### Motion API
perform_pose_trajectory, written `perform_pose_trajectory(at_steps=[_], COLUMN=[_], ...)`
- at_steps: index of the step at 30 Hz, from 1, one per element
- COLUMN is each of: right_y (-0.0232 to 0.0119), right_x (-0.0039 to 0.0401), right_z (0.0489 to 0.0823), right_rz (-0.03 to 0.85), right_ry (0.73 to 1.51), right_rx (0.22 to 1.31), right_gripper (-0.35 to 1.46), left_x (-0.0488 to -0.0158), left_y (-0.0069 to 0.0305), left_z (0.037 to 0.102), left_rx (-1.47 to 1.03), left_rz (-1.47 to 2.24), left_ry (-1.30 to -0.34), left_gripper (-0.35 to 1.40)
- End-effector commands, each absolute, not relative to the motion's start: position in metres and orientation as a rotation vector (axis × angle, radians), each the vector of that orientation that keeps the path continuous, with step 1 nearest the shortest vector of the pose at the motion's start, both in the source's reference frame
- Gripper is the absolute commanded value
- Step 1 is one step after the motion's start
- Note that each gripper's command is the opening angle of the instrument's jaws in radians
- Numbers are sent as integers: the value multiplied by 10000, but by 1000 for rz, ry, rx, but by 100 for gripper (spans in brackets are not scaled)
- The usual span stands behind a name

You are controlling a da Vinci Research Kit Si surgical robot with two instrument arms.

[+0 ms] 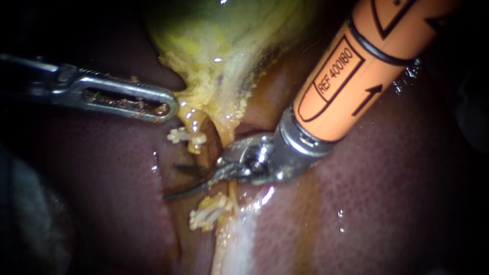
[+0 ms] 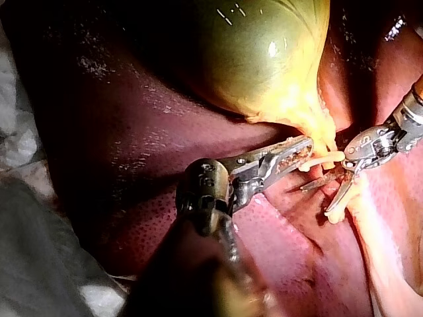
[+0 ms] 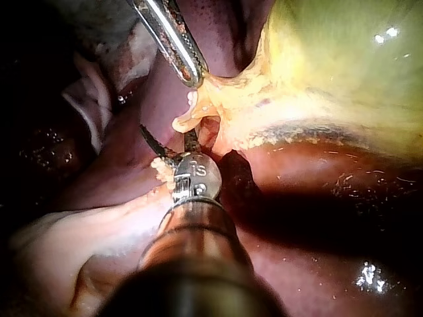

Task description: Go back from the cut left tube

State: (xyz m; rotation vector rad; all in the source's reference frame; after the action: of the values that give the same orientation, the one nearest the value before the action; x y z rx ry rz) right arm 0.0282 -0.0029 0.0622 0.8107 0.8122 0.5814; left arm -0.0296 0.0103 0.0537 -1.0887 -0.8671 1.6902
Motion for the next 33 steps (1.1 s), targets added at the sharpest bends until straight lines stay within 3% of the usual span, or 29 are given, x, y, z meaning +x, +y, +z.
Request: perform_pose_trajectory(at_steps=[1, 4, 9, 22, 28, 33], right_y=[-30, -35, -34, 3, 13, 13], right_x=[282, 280, 269, 174, 128, 99], right_z=[619, 607, 579, 536, 529, 531], right_rz=[562, 521, 467, 351, 386, 383], right_ry=[821, 846, 891, 936, 925, 862], right_rx=[804, 775, 633, 430, 385, 335], right_gripper=[123, 130, 143, 143, 143, 143], left_x=[-296, -294, -290, -287, -287, -287], left_y=[104, 104, 105, 108, 107, 107], left_z=[538, 539, 542, 546, 548, 549], left_rx=[-1089, -1090, -1090, -1091, -1092, -1092], left_rz=[1691, 1691, 1693, 1694, 1695, 1695], left_ry=[-867, -868, -870, -868, -867, -867], left_gripper=[-35, -35, -35, -35, -35, -35])
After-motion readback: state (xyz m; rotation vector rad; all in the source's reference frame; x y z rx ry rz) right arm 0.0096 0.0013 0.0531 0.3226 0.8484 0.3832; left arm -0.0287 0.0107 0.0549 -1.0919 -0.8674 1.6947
